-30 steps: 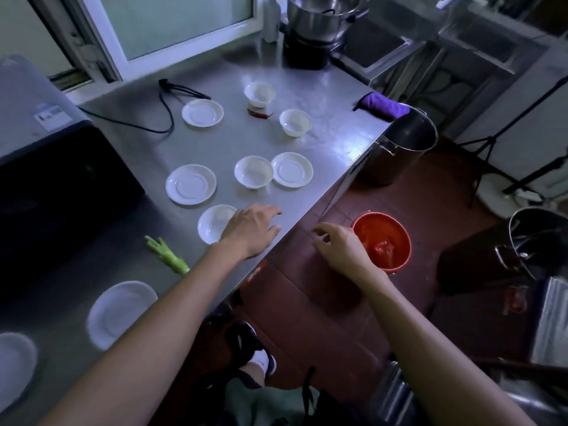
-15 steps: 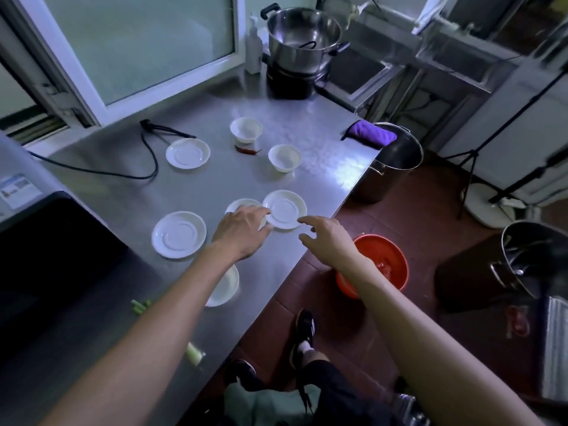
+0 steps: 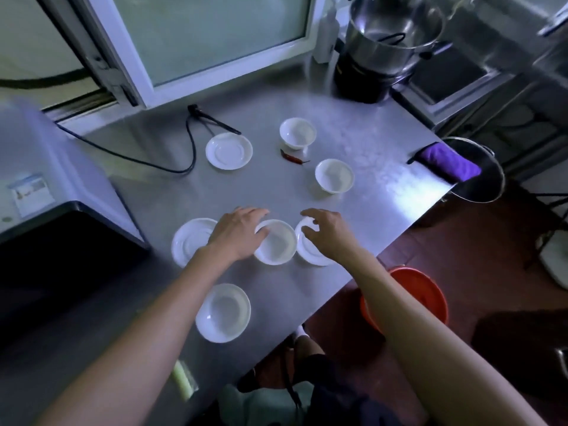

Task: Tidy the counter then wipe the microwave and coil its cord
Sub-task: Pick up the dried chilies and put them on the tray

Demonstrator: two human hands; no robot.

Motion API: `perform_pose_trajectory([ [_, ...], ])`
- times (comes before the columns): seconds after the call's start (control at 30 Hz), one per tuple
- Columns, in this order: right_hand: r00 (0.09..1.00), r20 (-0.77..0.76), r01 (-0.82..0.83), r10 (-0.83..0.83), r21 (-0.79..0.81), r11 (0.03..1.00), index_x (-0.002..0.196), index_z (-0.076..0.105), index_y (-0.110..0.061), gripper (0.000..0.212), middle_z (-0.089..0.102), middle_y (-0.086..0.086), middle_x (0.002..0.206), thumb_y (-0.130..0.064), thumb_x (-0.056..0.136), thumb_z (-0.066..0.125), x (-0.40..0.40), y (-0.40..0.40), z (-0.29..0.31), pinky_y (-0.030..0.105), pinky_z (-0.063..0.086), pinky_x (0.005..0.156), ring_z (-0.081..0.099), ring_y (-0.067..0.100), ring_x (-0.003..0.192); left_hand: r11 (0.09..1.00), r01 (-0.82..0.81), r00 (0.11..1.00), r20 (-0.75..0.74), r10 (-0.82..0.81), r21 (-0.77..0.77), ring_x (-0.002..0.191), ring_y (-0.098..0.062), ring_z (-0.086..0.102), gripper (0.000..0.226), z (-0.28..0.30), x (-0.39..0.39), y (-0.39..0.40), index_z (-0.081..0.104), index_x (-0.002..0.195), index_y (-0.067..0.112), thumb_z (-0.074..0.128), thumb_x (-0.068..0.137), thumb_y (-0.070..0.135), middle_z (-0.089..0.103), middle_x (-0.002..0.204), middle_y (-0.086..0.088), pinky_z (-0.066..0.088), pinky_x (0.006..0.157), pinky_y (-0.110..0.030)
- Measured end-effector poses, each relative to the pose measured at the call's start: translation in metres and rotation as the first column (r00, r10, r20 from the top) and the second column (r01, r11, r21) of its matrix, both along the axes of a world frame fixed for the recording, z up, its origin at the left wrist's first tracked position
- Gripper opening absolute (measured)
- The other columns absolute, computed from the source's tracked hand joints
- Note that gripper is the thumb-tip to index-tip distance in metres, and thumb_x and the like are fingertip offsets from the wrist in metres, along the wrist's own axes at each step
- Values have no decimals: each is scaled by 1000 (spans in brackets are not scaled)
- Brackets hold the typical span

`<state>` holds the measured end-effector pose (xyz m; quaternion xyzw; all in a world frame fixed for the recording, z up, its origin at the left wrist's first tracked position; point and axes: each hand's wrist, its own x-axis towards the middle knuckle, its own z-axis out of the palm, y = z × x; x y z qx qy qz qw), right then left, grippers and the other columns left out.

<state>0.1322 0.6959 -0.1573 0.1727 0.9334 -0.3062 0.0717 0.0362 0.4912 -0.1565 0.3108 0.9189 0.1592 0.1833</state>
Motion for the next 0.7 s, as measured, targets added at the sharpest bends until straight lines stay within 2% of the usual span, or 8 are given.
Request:
perform_pose_trajectory([
  [0.17,998,10,-56,58,-103,993,130,63,-23,38,66,2,126,-24,92,65,-66,32,-15,23,41,82,63,17,106,994,-55,997,57,61,-99,134,-21,44,48,-11,-40,21,49,142,24,50,98,45,51,145,2,39,106,-39],
  [0.23,997,-18,-72,71,-144,987,128,65,-22,37,68,3,122,-24,91,68,-97,43,-21,18,39,82,64,16,103,990,-96,991,84,105,-105,134,-20,44,47,-15,-55,29,51,139,25,51,98,46,52,144,3,39,106,-37],
  [0.3,994,-24,-111,109,-138,984,128,65,-22,37,69,3,122,-25,91,68,-126,53,-26,19,40,84,65,17,107,985,-145,983,97,154,-94,133,-19,45,44,-18,-67,36,54,137,26,52,98,45,52,144,5,40,106,-36],
  [0.47,987,5,-156,158,-138,978,130,63,-19,39,65,6,129,-23,91,67,-185,78,-39,33,47,95,61,24,115,968,-239,963,106,247,-79,129,-17,49,39,-23,-88,52,57,133,28,53,98,43,56,140,8,43,102,-34],
  [0.7,986,87,-126,141,-158,979,131,63,-19,41,62,3,135,-20,90,64,-217,100,-71,31,46,95,58,24,120,967,-248,956,148,253,-51,128,-17,50,37,-34,-112,86,59,132,25,53,98,40,58,137,6,43,103,-34],
])
